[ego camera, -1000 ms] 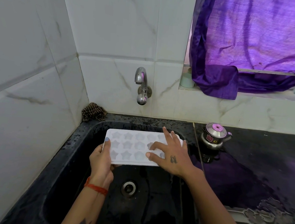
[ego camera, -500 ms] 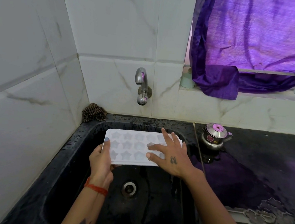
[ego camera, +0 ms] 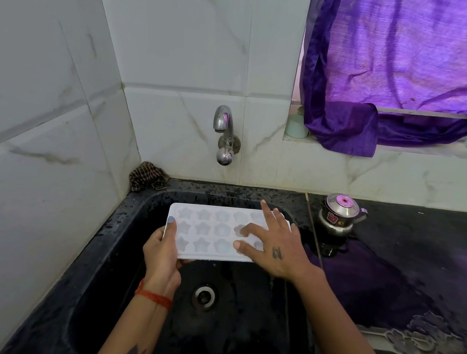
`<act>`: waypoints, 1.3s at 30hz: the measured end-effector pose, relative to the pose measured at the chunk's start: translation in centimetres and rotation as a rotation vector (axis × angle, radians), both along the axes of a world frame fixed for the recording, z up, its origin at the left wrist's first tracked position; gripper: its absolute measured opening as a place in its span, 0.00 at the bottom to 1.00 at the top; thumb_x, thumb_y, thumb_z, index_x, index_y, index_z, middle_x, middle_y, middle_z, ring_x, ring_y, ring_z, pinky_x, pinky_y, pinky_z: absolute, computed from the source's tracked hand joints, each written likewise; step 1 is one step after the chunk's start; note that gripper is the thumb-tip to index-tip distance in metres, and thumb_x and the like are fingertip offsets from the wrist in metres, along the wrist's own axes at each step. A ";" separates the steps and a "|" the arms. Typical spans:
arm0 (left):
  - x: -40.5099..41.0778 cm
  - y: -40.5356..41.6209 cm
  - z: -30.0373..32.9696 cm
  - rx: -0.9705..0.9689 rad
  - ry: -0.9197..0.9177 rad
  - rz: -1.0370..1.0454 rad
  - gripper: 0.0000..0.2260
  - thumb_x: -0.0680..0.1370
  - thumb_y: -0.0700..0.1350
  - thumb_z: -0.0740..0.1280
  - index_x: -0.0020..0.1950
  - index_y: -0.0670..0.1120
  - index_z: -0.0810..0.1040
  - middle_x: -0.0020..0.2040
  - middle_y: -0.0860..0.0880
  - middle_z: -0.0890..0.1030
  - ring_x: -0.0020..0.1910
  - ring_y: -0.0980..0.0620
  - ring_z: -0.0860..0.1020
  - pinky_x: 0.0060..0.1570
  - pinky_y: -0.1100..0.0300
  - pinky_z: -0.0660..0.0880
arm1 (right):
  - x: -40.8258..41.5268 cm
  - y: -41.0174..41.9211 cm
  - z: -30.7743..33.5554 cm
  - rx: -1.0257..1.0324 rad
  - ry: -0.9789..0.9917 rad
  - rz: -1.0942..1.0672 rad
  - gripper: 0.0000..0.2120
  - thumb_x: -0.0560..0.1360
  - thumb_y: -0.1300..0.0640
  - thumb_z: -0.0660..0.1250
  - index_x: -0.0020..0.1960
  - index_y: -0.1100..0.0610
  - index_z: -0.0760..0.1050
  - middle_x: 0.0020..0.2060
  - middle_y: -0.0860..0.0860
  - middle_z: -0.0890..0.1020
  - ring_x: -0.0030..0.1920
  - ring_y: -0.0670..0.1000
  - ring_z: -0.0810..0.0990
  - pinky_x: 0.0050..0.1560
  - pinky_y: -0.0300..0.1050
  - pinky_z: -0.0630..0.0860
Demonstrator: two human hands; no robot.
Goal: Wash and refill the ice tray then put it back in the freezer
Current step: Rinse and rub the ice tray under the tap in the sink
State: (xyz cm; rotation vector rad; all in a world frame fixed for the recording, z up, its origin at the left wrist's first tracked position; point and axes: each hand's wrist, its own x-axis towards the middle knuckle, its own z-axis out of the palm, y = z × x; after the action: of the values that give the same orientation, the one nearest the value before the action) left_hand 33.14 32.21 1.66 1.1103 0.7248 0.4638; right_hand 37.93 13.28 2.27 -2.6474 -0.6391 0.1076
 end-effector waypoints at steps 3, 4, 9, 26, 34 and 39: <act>0.1 0.1 -0.1 0.004 0.009 -0.009 0.09 0.80 0.49 0.64 0.42 0.46 0.75 0.40 0.47 0.80 0.35 0.50 0.78 0.21 0.64 0.75 | 0.2 0.0 0.1 -0.016 0.007 0.021 0.22 0.73 0.30 0.54 0.60 0.38 0.71 0.78 0.48 0.42 0.77 0.56 0.40 0.72 0.66 0.40; 0.1 0.1 -0.2 0.004 0.009 -0.012 0.10 0.80 0.49 0.64 0.42 0.46 0.75 0.40 0.47 0.80 0.35 0.50 0.78 0.22 0.64 0.75 | 0.2 -0.1 0.2 -0.013 0.014 0.034 0.20 0.75 0.32 0.55 0.62 0.37 0.71 0.78 0.48 0.42 0.77 0.57 0.39 0.72 0.67 0.38; 0.3 0.1 -0.4 -0.005 0.016 -0.024 0.10 0.80 0.49 0.64 0.42 0.46 0.76 0.42 0.47 0.80 0.37 0.50 0.79 0.32 0.57 0.77 | 0.2 0.2 0.4 0.102 -0.010 0.049 0.18 0.74 0.35 0.56 0.61 0.40 0.71 0.78 0.49 0.45 0.77 0.57 0.41 0.70 0.68 0.37; 0.7 0.2 -0.3 -0.011 -0.008 -0.028 0.10 0.79 0.50 0.65 0.42 0.46 0.76 0.41 0.46 0.81 0.37 0.49 0.79 0.35 0.56 0.77 | -0.5 2.8 1.3 -0.012 0.050 0.095 0.20 0.76 0.34 0.54 0.64 0.37 0.70 0.78 0.48 0.42 0.77 0.56 0.37 0.71 0.66 0.34; 0.7 0.0 -0.2 -0.008 -0.002 -0.038 0.09 0.79 0.50 0.65 0.44 0.46 0.77 0.44 0.45 0.81 0.41 0.48 0.80 0.39 0.54 0.77 | -0.6 2.7 1.2 -0.032 0.007 0.066 0.19 0.76 0.34 0.54 0.60 0.42 0.70 0.78 0.49 0.44 0.77 0.55 0.40 0.73 0.65 0.38; 0.6 -0.1 -0.2 -0.016 0.002 -0.041 0.09 0.79 0.50 0.65 0.43 0.46 0.77 0.44 0.45 0.81 0.42 0.47 0.80 0.46 0.49 0.78 | -0.6 2.7 1.4 -0.037 0.033 0.083 0.21 0.76 0.34 0.54 0.66 0.37 0.68 0.78 0.49 0.42 0.77 0.55 0.38 0.72 0.65 0.37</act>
State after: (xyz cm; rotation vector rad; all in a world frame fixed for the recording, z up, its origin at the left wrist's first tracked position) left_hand 33.71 32.14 1.49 1.1086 0.7050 0.4209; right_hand 37.29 15.95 3.64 -2.6486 -0.7432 0.1889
